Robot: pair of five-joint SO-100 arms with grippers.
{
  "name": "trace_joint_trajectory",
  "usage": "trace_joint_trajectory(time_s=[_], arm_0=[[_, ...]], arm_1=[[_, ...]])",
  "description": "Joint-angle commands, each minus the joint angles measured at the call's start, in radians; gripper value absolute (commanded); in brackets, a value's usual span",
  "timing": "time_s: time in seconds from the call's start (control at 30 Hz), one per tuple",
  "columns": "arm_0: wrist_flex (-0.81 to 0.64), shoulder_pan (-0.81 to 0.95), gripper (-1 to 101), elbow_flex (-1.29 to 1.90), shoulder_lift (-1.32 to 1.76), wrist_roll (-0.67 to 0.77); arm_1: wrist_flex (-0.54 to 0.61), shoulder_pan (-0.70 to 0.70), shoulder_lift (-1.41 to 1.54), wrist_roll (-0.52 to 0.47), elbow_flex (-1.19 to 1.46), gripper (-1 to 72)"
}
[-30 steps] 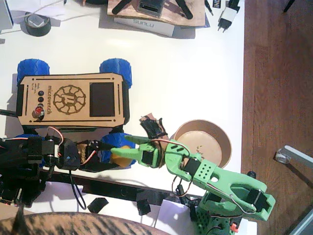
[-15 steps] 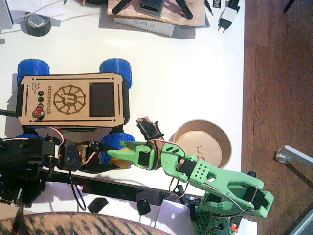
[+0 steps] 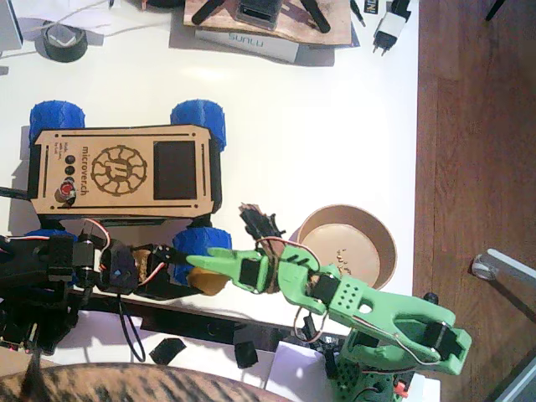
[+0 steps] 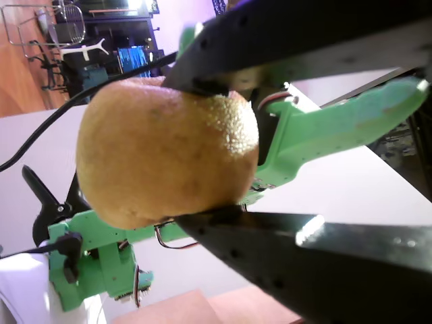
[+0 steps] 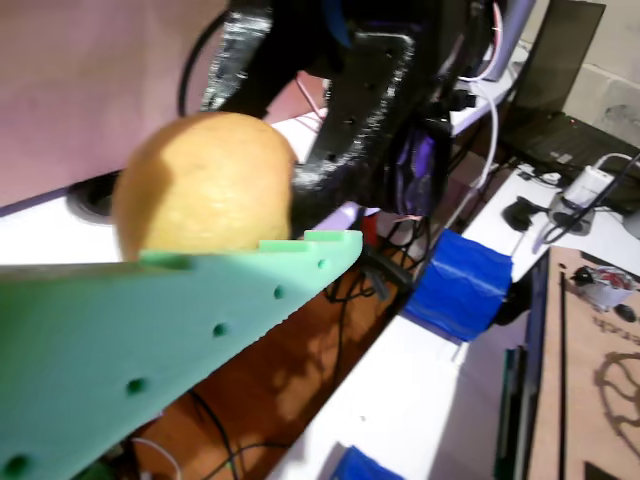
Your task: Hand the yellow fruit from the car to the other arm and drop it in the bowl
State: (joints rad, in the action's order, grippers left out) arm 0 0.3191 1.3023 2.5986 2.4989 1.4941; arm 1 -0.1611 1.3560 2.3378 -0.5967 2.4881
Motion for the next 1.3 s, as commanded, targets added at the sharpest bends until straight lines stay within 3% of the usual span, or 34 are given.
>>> trace_joint_trajectory(time_s=[0.0,0.2,0.47,0.87,1.27], arm_0=[[-0.015,-0.005,0,-0.038,0.006,0.008],[-0.015,-0.005,0,-0.038,0.006,0.008],[-0.015,-0.005,0,-0.038,0.006,0.008],[-0.014,-0.005,0,-0.038,0.006,0.008],[-0.014,-0.005,0,-0.038,0.006,0.008]], arm_1=[[-0.048,0.037,0.075,0.014,0.014,34.0],[-0.127,0.002,0.175,0.006,0.067,34.4],[-0.144,-0.003,0.166,-0.054,0.058,33.3],[-0.163,-0.029,0.103,-0.241,0.063,35.4],[-0.169,-0.044,0.115,-0.255,0.109,36.2]])
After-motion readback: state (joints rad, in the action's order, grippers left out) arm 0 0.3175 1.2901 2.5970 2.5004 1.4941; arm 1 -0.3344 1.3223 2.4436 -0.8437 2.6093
